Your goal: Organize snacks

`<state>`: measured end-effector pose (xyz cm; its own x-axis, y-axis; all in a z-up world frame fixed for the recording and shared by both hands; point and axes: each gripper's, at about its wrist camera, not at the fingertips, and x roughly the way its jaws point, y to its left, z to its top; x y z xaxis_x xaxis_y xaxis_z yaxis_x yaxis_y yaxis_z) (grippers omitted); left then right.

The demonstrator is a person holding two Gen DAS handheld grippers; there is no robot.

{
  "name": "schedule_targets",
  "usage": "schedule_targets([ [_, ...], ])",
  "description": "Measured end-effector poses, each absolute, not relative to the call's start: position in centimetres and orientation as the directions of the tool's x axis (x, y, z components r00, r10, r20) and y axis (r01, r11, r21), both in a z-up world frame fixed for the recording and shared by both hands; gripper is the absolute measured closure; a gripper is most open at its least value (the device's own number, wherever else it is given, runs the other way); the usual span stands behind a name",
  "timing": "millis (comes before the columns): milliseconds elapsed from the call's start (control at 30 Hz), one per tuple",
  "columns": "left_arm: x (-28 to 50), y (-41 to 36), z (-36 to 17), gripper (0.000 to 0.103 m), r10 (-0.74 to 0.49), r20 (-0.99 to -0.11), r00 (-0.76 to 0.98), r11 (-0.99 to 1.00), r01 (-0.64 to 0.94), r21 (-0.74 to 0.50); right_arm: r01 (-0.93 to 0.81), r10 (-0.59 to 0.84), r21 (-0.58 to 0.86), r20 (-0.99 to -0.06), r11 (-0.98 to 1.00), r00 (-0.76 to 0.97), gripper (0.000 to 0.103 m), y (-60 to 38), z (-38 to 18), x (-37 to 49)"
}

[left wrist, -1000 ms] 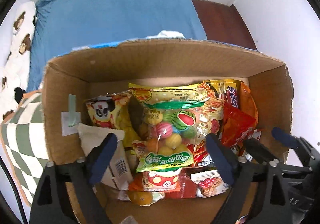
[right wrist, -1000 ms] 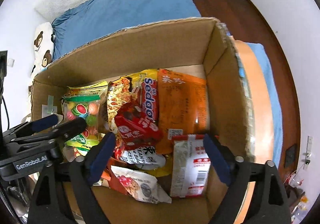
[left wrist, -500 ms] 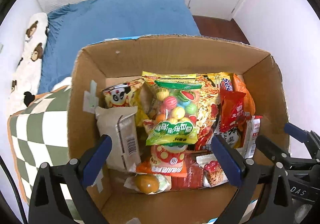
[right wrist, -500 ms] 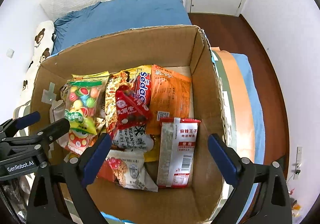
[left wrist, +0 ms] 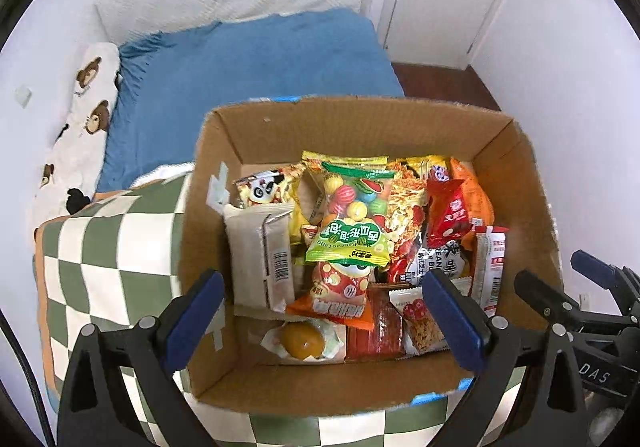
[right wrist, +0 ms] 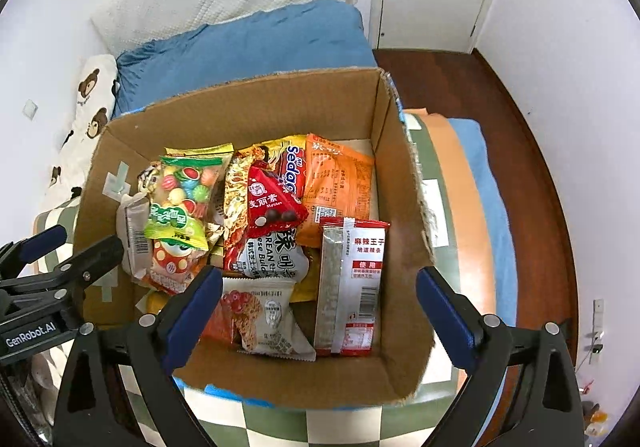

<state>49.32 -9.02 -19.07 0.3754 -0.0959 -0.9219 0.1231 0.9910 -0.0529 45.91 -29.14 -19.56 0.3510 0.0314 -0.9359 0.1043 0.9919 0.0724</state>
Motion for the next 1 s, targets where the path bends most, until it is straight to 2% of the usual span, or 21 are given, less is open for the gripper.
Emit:
schedule_targets([
  [467,36.5,-7.4,-10.6,0.001,-0.100,-0.804,0.586,0.991,0.130,-0.028,0.072,0.006,0.055,-0.830,0.996,0.557,0.002,-27.5,-10.1,34.2],
  [767,28.4,-6.2,-6.3,0.001,-0.081,-0.762,0.642,0.992,0.127,0.002,0.063,0.035,0.097,-0.772,0.993,0.634,0.001,-26.9,-4.1,24.9],
  [1000,23.9,-5.2,-4.0,0.001,-0.094,-0.758,0.645,0.994,0.103,-0.036,0.044,0.039,0.092,-0.744,0.995,0.667,0.001,-26.3,-0.5,18.8],
])
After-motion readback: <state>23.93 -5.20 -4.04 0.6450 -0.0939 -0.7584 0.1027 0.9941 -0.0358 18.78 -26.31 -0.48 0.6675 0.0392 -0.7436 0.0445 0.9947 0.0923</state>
